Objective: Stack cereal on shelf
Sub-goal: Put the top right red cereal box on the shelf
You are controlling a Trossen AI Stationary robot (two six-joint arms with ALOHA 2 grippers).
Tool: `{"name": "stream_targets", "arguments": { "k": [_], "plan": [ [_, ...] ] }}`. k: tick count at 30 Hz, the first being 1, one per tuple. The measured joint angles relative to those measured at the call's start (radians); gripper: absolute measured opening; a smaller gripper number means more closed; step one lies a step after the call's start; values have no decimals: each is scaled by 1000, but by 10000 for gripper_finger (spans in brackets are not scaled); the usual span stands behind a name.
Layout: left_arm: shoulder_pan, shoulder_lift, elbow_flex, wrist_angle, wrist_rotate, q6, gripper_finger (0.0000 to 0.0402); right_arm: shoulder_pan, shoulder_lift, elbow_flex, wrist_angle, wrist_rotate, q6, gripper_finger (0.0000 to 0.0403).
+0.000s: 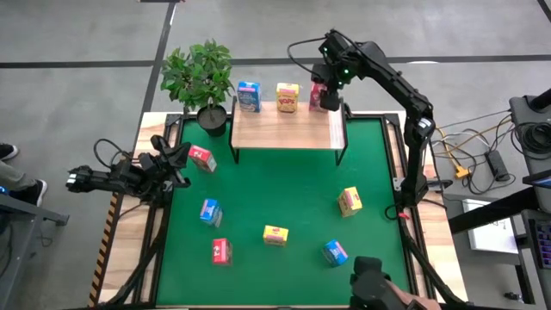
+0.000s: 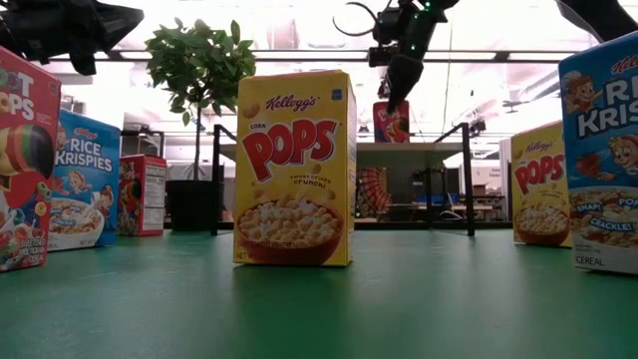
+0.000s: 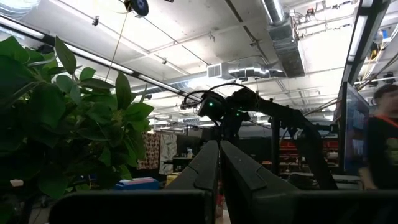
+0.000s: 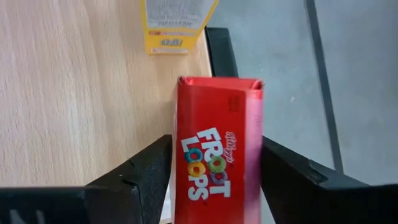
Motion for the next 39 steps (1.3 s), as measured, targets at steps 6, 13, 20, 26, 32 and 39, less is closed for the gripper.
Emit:
{"name": "stream_targets", "arguments": {
  "k": [6, 13, 20, 26, 32, 39],
  "plan": [
    [0, 0, 0, 2, 0, 0, 0, 0, 0, 37, -3, -8, 2, 202],
    [0, 0, 0, 2, 0, 0, 0, 0, -1, 72, 33, -8, 81, 199],
    [0, 0, 0, 2, 0, 0, 0, 0, -1, 90, 185, 7, 224, 168],
    [0, 0, 0, 2, 0, 0, 0, 0, 15, 87, 215, 85, 255, 94],
    [0, 0, 0, 2, 0, 0, 0, -9, 57, 84, 172, 97, 210, 15],
    [0, 0, 0, 2, 0, 0, 0, -8, 82, 88, 118, 71, 143, 9]
  ]
}}
